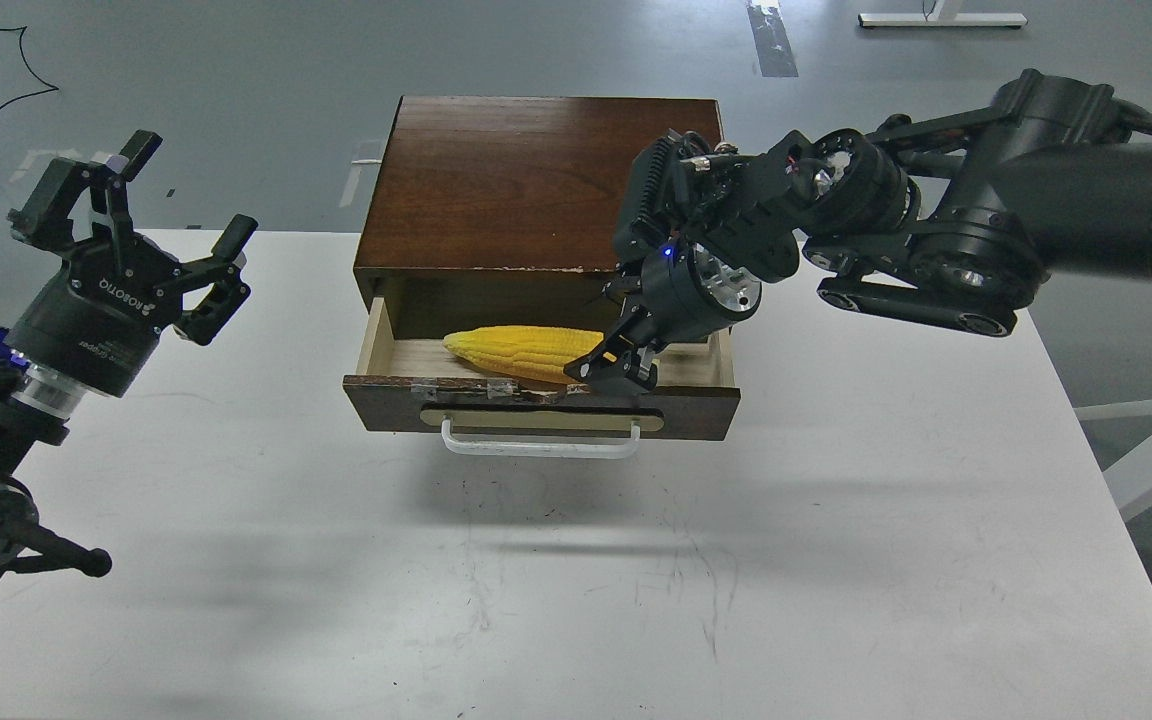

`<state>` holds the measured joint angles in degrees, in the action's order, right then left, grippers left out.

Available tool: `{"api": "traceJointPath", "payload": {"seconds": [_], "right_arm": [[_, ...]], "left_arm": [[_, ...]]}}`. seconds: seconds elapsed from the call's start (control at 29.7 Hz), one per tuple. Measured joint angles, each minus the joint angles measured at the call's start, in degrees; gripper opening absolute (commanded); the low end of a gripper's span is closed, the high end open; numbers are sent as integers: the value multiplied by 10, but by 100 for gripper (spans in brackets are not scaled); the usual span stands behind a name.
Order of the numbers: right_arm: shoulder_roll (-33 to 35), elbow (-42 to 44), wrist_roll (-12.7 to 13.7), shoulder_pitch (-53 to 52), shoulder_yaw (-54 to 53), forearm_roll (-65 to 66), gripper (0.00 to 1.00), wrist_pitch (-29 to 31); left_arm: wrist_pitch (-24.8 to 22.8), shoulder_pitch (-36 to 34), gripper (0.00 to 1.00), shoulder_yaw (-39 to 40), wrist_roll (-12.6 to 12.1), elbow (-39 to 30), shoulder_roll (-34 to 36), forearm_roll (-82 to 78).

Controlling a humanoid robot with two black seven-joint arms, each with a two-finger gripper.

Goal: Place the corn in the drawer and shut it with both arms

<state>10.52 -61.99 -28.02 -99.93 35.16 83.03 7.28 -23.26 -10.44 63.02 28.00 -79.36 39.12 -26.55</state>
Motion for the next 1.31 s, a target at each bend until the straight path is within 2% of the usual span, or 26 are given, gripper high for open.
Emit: {"api": "traceJointPath", "payload": {"seconds": [0.17,0.27,0.34,0.57,0.71,0.84,1.04,1.18,1.31], "right_arm": [[51,-17,0,-27,-31,-18,76,-10],[98,-31,0,-35,-68,-58,88,-11],[138,-40,0,-35,-93,-112,94,-10],[250,-50,0,30,-148,-363,96,-9],[303,-42,0,147,-222,-503,98,-12],[318,-29,0,301,-322,-592,100,-13],[307,-21,0,519,-481,-649,100,-13],[274,8,0,610,-551,-671,100,-10],[257,31,0,657,-588,-699,100,-6]], "left_arm": [[0,0,100,0,0,0,2,1],[-1,0,100,0,0,0,2,1],[-1,0,100,0,0,0,2,1],[-2,0,100,-2,0,0,1,0],[-2,0,100,-3,0,1,1,0],[-1,0,100,-3,0,2,0,0],[0,-11,100,-1,0,5,1,-2],[-1,-27,100,-1,0,6,7,-33],[-6,-48,100,-1,0,-6,9,-112]]}}
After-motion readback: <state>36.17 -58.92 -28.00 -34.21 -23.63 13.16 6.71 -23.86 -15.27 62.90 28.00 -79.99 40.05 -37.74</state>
